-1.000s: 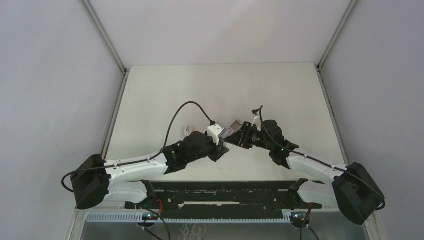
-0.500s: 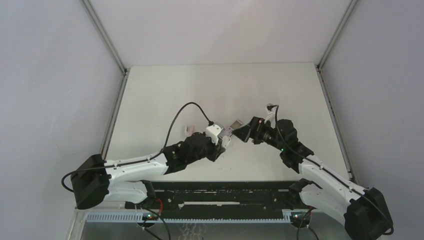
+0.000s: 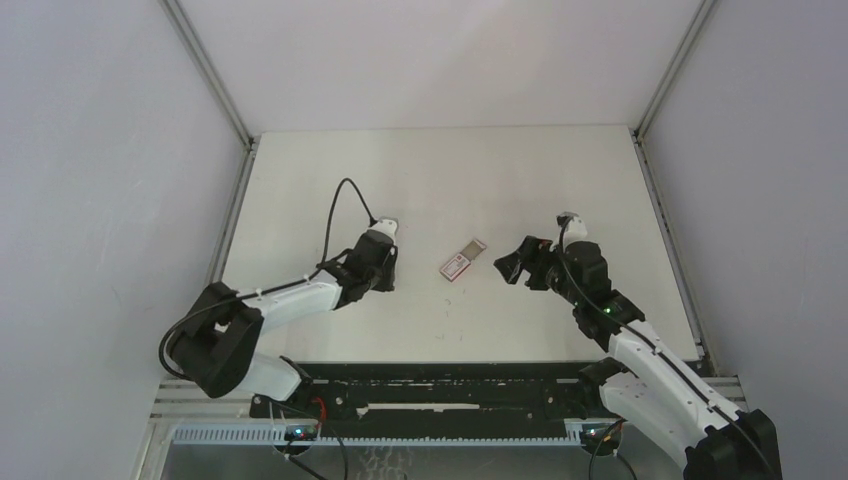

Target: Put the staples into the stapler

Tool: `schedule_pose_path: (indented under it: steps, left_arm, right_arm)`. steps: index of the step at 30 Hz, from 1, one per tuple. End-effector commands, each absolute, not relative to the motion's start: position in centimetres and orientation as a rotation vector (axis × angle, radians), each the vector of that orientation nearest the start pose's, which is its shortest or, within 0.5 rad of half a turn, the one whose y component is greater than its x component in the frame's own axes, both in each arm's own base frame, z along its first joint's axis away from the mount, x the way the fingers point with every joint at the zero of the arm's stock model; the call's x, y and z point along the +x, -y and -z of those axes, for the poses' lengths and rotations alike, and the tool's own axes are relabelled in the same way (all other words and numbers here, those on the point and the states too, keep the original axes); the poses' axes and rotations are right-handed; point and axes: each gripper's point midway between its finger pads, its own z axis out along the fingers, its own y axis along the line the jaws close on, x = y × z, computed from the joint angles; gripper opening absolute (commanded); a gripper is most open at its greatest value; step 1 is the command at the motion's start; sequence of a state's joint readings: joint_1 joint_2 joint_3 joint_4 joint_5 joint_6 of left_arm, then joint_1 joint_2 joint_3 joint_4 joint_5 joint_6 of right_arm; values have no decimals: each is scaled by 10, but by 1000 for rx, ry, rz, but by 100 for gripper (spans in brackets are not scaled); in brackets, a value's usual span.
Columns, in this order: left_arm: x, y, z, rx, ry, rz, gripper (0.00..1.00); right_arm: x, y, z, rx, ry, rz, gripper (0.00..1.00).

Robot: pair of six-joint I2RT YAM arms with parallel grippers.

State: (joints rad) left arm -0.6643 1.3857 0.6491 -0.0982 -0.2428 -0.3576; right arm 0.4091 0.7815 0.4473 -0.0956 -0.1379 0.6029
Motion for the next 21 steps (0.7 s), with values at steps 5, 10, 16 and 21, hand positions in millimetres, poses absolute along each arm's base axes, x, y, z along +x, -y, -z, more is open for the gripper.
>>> schedule_pose_path:
  steps: [5, 10, 16, 21]
  left_arm:
    - [303, 207, -62, 268, -2341, 293, 7]
    - [306, 208, -56, 269, -2359, 296, 19]
    - [308, 212, -61, 265, -2336, 332, 61]
    - [313, 220, -82, 284, -2273, 401, 80]
  right_arm:
    - [258, -154, -147, 98, -2071, -713, 84]
    - [258, -153, -144, 98, -2080, -707, 84]
    - [260, -151, -142, 87, -2081, -681, 83]
    - [265, -158, -146, 18, -2055, -707, 83]
